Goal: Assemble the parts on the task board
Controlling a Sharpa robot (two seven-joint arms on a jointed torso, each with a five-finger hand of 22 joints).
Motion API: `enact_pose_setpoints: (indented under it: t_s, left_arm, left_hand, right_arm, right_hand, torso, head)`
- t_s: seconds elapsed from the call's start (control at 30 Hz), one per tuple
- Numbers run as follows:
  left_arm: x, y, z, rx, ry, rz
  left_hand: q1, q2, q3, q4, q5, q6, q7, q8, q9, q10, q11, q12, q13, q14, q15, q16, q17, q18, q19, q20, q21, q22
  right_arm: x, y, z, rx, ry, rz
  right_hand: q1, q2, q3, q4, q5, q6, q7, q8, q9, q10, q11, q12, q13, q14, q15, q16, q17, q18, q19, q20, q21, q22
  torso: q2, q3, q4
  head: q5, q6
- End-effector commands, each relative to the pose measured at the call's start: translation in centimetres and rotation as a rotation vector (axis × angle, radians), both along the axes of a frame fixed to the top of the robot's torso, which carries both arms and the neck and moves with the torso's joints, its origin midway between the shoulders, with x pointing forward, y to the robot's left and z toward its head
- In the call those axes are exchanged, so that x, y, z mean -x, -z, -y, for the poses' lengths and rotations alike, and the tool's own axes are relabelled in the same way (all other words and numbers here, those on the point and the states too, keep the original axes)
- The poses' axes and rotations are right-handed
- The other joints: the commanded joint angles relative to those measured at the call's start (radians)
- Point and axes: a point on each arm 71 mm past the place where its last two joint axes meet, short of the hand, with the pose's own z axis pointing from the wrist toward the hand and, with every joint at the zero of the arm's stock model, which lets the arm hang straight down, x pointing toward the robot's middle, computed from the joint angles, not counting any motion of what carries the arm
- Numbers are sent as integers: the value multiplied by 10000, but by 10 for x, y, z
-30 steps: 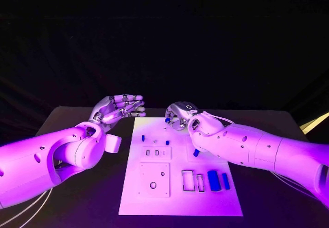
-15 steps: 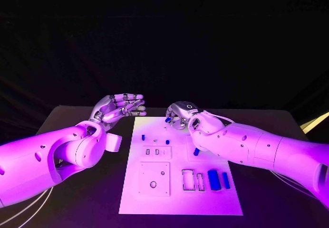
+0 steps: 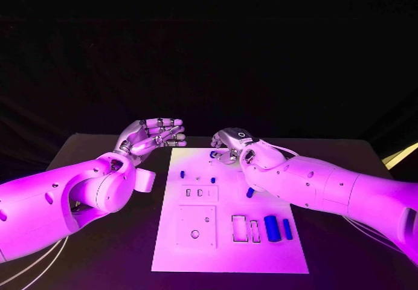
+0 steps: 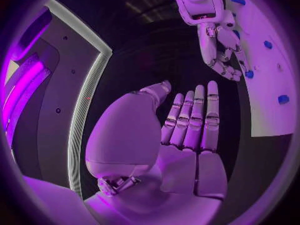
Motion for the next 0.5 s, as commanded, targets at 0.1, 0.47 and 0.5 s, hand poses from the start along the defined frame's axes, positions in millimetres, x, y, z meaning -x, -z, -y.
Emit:
enact_pose_setpoints:
  t_s: [0.1, 0.47, 0.5]
  left_arm:
    - [0, -2, -1, 14, -7, 32]
    - [-3, -1, -6, 22, -110, 22]
    - [-3, -1, -7, 26, -114, 22]
  left_hand:
    - [-22, -193, 117, -10, -30, -76, 443, 79, 153, -65, 67, -76, 148, -115, -3, -129, 178, 16, 134, -52, 174, 157]
    - [-37, -191, 118, -24, -32, -83, 446, 74, 154, -74, 70, -74, 149, -120, 0, -136, 194, 15, 131, -51, 186, 161]
    - [-39, -192, 117, -25, -33, -83, 446, 74, 155, -75, 70, -74, 150, -120, 0, -137, 196, 15, 130, -50, 186, 162]
  right_arm:
    - [3, -1, 8, -51, 48, 47]
    - [21, -20, 73, -1131, 655, -818]
    - [22, -22, 80, -1307, 757, -1009]
  right_hand:
    - [45, -399, -285, 131, 90, -196, 8, -225, -119, -356, -2, 26, -106, -6, 63, -141, -105, 198, -160, 7, -188, -110]
    - [56, -527, -685, 391, 86, 77, 14, -362, -186, 1049, -161, 484, 156, 174, -26, 176, 321, 94, 184, -115, 87, 378]
    - [-61, -643, -847, 477, 77, 91, -7, -386, -191, 1313, -204, 566, 212, 187, -56, 211, 359, 95, 178, -141, 81, 392]
  torso:
    - [-27, 5, -50]
    - [-106, 51, -265]
    - [-107, 55, -279]
  head:
    - [27, -5]
    - [16, 135]
    - [7, 152]
